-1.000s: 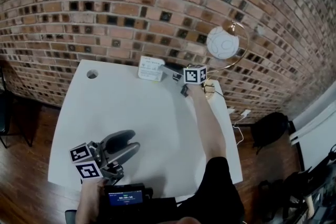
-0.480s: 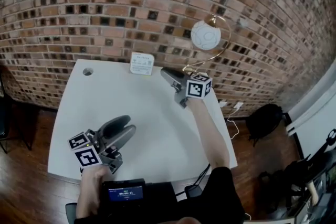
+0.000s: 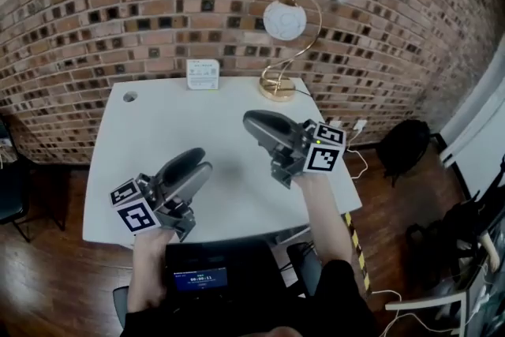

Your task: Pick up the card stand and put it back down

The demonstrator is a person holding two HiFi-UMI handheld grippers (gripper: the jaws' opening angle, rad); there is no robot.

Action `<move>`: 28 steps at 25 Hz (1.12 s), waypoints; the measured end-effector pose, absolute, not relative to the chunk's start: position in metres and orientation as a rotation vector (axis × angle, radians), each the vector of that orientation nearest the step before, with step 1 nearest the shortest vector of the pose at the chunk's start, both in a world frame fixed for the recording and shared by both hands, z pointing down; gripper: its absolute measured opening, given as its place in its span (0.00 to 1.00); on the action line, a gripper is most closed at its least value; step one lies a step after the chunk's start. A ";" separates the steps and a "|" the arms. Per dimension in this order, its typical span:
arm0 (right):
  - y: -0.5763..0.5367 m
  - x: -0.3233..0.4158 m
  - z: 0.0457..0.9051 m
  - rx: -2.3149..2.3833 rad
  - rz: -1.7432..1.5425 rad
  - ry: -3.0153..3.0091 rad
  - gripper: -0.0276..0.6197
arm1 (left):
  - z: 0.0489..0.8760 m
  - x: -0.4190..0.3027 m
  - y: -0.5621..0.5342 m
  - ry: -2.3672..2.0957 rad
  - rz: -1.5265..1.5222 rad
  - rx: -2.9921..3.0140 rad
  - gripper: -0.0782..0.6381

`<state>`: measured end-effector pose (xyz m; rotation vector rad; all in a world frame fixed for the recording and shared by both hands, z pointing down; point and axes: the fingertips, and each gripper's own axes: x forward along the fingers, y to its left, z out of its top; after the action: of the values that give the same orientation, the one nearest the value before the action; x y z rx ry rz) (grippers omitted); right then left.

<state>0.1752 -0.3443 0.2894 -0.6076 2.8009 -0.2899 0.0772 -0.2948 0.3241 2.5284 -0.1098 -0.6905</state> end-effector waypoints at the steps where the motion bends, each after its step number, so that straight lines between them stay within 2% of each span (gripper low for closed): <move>1: -0.329 0.177 0.289 -0.580 -0.329 2.754 0.14 | 0.322 0.079 -0.288 -0.101 -0.686 2.532 0.39; 5: -0.279 0.182 0.285 -0.496 -0.436 2.604 0.14 | 0.312 0.086 -0.256 -0.069 -0.681 2.550 0.39; 13: -0.190 0.174 0.287 -0.416 -0.288 2.574 0.14 | 0.319 0.101 -0.210 -0.026 -0.625 2.558 0.39; 28: -0.155 0.166 0.283 -0.436 -0.288 2.608 0.14 | 0.307 0.115 -0.170 -0.052 -0.607 2.569 0.39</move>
<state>0.1660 -0.1553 0.2834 -0.4363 2.6082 -0.2884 0.1146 -0.1703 0.3075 2.5687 -0.0523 -0.6069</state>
